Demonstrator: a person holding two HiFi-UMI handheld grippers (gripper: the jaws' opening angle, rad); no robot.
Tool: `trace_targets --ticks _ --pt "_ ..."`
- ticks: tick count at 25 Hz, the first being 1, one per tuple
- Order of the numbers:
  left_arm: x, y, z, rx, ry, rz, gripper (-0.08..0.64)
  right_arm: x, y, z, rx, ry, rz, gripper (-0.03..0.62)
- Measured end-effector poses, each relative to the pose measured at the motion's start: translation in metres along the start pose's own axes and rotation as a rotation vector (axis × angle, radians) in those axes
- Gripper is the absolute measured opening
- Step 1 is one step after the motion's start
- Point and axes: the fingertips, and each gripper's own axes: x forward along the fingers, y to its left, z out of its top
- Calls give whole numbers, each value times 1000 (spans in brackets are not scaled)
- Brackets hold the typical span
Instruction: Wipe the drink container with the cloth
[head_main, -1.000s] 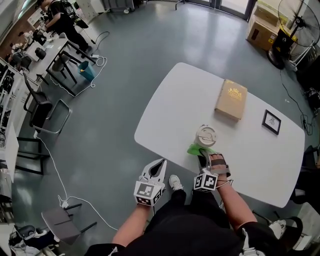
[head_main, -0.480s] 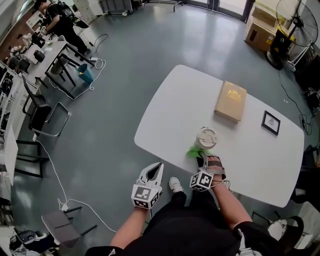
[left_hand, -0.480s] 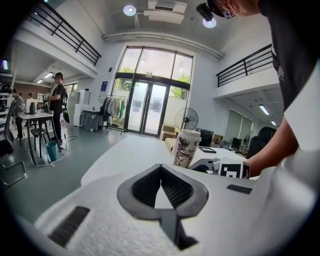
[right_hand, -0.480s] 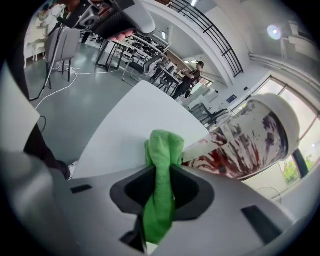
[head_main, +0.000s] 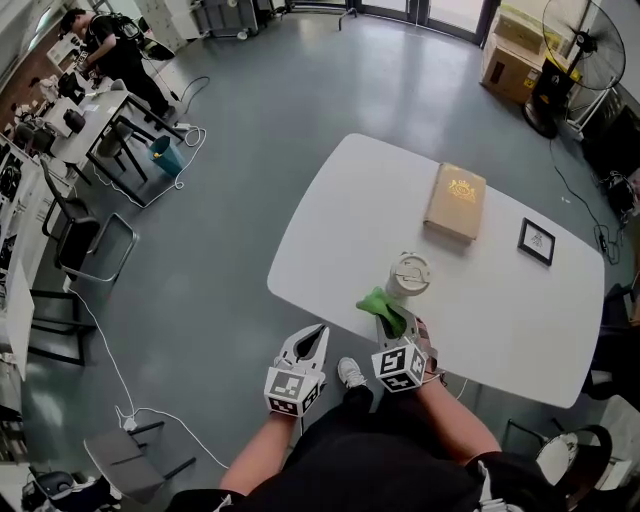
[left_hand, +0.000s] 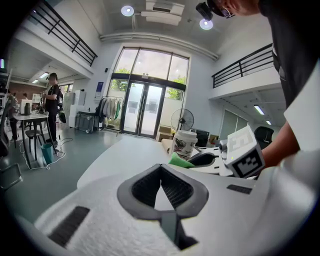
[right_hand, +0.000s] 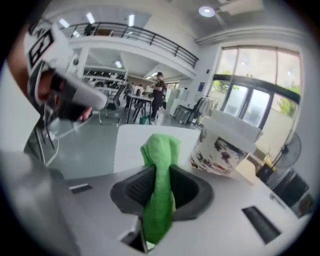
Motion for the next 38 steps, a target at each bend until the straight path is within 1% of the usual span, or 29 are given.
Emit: trace_targets --ticks 3,5,7,11,13,19,23,29,34,38 --pt "0 2 1 5 -2 -5 8 -8 -6 27 301 -81 18 89" --pt "0 4 3 9 -2 -6 8 -6 -10 39 454 -121 13 89" --pt "0 4 3 12 -4 -5 8 -3 -15 44 562 -137 -1 89" --pt "-3 6 3 10 -11 0 8 0 -28 36 748 -161 -61 89" --pt "-6 9 1 6 -9 6 8 1 -33 35 829 -173 -77 89" --pt "-9 11 -10 -7 13 11 8 12 -35 21 993 -144 -87 89" --pt "-6 12 -9 -4 8 8 8 19 -34 3 1088 -110 -96 89" --pt "-1 9 -6 4 13 10 8 34 -34 -25 1162 -61 -122 89" --pt "-9 23 -9 2 20 27 8 54 -23 -42 1263 -8 -144 89" --pt "-16 28 -12 -3 27 40 8 63 -18 -54 1325 31 -156 89"
